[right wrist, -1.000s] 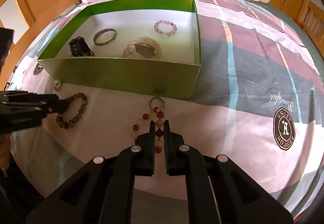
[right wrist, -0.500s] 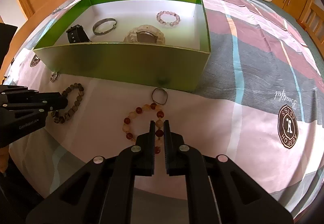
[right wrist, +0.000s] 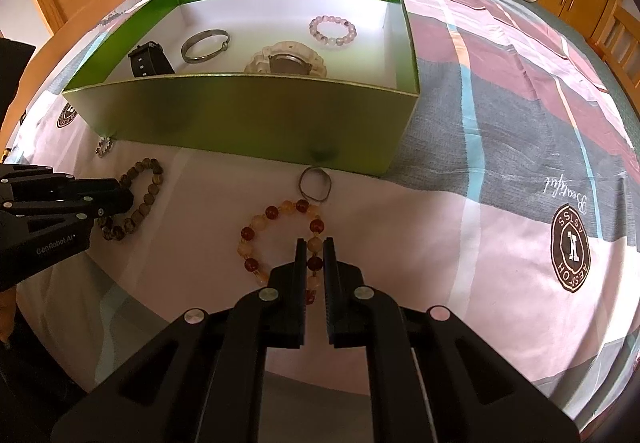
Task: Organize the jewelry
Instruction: 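Grasp the wooden bead bracelet with the left gripper while the right gripper grasps the red-bead bracelet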
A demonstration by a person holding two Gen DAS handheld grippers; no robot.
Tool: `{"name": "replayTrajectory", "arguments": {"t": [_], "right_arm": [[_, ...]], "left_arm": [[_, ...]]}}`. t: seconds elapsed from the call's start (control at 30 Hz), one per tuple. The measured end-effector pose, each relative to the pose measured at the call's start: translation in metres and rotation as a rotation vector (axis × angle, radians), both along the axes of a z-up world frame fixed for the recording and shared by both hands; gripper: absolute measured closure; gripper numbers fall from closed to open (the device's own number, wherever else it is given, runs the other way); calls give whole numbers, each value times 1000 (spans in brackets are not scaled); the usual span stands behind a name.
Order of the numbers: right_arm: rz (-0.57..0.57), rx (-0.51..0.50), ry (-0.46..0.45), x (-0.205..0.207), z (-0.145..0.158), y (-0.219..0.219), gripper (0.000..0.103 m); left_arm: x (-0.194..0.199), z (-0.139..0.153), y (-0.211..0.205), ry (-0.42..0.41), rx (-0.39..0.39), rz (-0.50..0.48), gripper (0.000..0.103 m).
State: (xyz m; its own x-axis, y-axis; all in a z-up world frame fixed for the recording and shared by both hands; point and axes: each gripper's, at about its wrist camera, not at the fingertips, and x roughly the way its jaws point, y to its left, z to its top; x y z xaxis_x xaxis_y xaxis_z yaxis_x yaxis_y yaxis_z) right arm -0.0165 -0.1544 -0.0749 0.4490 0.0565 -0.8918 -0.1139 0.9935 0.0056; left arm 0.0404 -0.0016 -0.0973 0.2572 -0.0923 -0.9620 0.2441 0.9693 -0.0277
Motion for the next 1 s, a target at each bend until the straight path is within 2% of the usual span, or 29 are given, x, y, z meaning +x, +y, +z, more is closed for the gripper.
{"name": "replayTrajectory", "arguments": {"t": [0.2, 0.3, 0.6, 1.0], "right_arm": [[1, -2, 2, -1, -2, 0, 96], [3, -2, -3, -2, -1, -1, 96], [4, -3, -35, -4, 6, -3, 96], [-15, 47, -88, -2, 23, -11, 96]], "left_arm": [[0, -1, 7, -1, -8, 12, 86], [-1, 2, 11, -14, -8, 20, 92], [-16, 25, 5, -80, -16, -21, 92], [-20, 38, 4, -107, -40, -21, 92]]}}
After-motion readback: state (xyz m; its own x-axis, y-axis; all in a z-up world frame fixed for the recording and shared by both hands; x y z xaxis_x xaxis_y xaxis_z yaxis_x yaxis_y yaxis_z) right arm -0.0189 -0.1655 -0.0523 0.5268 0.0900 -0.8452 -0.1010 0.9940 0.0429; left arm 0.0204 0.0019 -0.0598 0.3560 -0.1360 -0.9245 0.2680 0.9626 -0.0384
